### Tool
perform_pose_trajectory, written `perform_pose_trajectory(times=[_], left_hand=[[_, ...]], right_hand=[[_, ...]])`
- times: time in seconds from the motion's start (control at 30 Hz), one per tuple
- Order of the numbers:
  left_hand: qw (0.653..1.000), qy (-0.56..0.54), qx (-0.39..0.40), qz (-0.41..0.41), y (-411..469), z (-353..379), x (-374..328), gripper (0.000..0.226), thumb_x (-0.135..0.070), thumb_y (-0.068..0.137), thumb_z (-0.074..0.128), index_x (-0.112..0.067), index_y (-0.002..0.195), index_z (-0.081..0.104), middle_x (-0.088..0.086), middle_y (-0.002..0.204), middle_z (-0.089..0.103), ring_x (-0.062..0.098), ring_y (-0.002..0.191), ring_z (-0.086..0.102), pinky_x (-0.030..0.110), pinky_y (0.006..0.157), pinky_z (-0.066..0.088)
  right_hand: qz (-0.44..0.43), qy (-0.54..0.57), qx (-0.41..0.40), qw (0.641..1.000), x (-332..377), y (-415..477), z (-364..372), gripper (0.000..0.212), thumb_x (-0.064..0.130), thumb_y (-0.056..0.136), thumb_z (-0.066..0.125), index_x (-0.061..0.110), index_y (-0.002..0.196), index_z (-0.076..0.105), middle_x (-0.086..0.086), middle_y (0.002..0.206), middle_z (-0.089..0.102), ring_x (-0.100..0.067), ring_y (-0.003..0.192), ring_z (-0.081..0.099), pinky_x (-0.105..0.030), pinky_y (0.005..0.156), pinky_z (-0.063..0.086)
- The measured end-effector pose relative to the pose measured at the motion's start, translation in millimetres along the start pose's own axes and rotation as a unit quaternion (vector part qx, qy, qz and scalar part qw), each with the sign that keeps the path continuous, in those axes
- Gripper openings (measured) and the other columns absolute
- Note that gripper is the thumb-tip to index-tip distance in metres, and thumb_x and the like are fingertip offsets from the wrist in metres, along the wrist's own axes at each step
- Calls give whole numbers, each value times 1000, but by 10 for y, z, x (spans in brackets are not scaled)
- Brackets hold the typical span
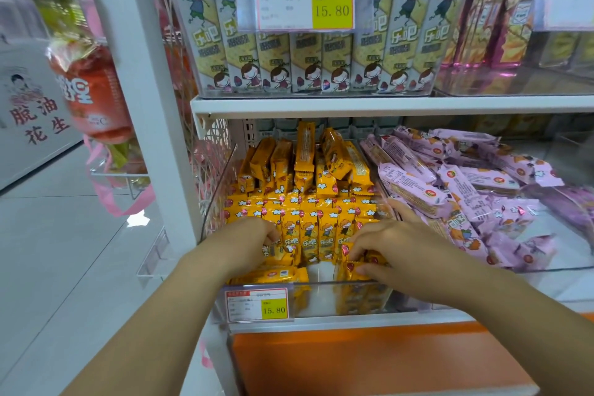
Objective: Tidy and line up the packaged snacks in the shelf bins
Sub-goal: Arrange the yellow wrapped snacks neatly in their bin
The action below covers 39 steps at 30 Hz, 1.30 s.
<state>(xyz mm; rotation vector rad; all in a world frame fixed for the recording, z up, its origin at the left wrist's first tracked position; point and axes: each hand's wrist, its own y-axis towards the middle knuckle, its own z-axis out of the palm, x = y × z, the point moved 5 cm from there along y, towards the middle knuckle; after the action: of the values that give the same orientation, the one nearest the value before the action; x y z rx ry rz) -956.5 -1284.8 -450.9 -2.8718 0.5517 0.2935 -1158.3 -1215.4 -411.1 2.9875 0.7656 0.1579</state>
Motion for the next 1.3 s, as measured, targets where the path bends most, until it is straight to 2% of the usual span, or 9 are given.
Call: perform_pose_trajectory(times=[0.13, 0.27, 0.57, 0.73, 0.83, 0.97, 1.13, 1.23, 1.3], left_hand=[[997, 77, -5, 13, 40, 25, -73, 40, -10, 86, 60, -21, 125, 60, 2, 129, 56, 20, 116, 53, 34, 95, 48], [999, 34, -17, 17, -12, -10, -53, 30, -11, 85, 61, -26, 111, 62, -3, 118, 60, 14, 108, 55, 30, 90, 48], [999, 38, 1, 23, -32, -20, -5, 39, -21, 86, 65, -24, 124, 57, -3, 127, 54, 14, 114, 51, 27, 94, 45], [994, -38, -91, 54, -113, -266, -103, 32, -29, 80, 73, -23, 109, 60, -6, 104, 47, 10, 98, 51, 23, 82, 43], [970, -137, -186, 73, -134, -431, -217, 43, -34, 73, 78, -30, 109, 55, -11, 99, 49, 7, 95, 50, 20, 77, 37], [949, -190, -230, 97, -50, -394, -508, 51, -32, 72, 79, -30, 117, 54, -16, 97, 48, 5, 96, 49, 10, 78, 32], [941, -240, -203, 124, 125, -230, -792, 52, -28, 73, 79, -27, 119, 55, -11, 110, 46, 3, 96, 52, 2, 76, 35], [902, -395, -126, 121, 197, -109, -844, 40, -18, 75, 78, -30, 106, 55, -5, 108, 53, 6, 88, 64, 16, 80, 52], [888, -434, -108, 109, 233, -32, -807, 28, -13, 79, 74, -28, 95, 57, -6, 98, 57, 5, 80, 64, 25, 83, 53]], right_hand=[[0, -2, -1, 1000, -11, 0, 9, 20, 45, 91, 54, 37, 107, 64, 23, 117, 57, 4, 115, 48, -39, 117, -7], [-4, 3, -2, 1000, -15, -6, -1, 19, 43, 91, 54, 36, 106, 64, 22, 118, 57, 4, 116, 47, -36, 117, -9], [-4, 29, -20, 999, -37, -4, -26, 13, 40, 89, 59, 34, 98, 67, 21, 110, 59, 5, 112, 49, -27, 115, -12], [-6, 28, -18, 999, -46, -4, -23, 13, 40, 89, 59, 33, 97, 67, 21, 109, 60, 5, 111, 49, -30, 117, -9], [-4, 30, -17, 999, -44, -5, -26, 12, 39, 89, 59, 33, 96, 67, 20, 108, 60, 4, 110, 50, -32, 118, -8], [-5, 34, -23, 999, -40, -6, -35, 11, 38, 89, 60, 33, 95, 68, 21, 106, 61, 4, 109, 51, -31, 118, -8], [-8, 39, -32, 999, -41, 0, -42, 12, 38, 88, 61, 33, 96, 69, 21, 107, 64, 5, 105, 52, -26, 116, -11], [-12, 37, -36, 999, -40, -6, -50, 12, 38, 88, 61, 31, 95, 69, 20, 105, 65, 3, 105, 54, -26, 116, -10], [-18, 40, -39, 998, -44, -8, -51, 11, 37, 87, 63, 31, 92, 69, 20, 101, 65, 2, 101, 55, -30, 118, -5]])
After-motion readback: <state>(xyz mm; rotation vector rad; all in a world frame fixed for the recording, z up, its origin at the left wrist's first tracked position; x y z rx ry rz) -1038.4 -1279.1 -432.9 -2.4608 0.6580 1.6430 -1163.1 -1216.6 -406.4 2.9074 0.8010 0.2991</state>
